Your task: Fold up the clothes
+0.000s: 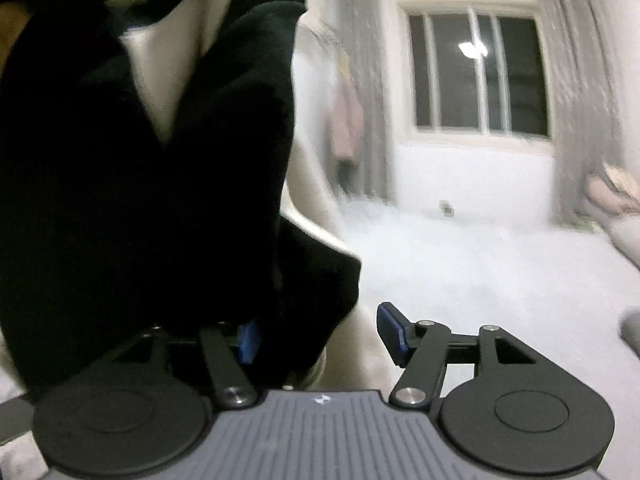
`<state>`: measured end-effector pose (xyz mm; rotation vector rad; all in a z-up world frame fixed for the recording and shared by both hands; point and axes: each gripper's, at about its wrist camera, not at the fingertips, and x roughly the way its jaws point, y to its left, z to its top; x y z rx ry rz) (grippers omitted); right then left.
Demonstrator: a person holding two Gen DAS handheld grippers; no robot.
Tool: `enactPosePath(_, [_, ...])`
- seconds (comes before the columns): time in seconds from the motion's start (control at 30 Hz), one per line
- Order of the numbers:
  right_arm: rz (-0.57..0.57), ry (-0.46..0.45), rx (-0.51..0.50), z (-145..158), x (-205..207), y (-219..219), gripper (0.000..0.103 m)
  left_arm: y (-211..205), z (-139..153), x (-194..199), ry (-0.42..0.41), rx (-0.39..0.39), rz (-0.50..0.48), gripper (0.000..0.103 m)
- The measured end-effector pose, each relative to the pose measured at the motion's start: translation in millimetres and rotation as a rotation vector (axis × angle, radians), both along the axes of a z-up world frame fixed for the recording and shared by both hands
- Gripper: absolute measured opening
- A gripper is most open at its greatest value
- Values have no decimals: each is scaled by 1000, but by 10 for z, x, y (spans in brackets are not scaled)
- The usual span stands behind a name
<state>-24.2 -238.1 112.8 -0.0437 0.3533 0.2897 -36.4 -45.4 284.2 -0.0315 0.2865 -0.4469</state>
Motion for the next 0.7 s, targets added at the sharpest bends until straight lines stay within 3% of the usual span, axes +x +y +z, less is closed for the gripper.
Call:
enactPosePath(0.1, [-113, 90, -48, -123, 165, -8, 59, 164, -427, 129, 141, -42, -3, 74])
enactPosePath(0.23, [-130, 144, -39, -174, 217, -52, 60, 265, -892, 3, 224, -86, -40, 90])
enactPosePath(0.53, [-48, 252, -91, -294, 442, -14, 61, 100, -2046, -60, 487, -30, 27, 83])
enactPosePath(0.63, [7, 319, -133, -467, 427, 59, 61, 77, -2290, -54, 527, 28, 87, 81])
enactPosePath(0.7, [37, 367, -143, -591, 313, 144, 61, 85, -2377, -39, 547, 38, 77, 73])
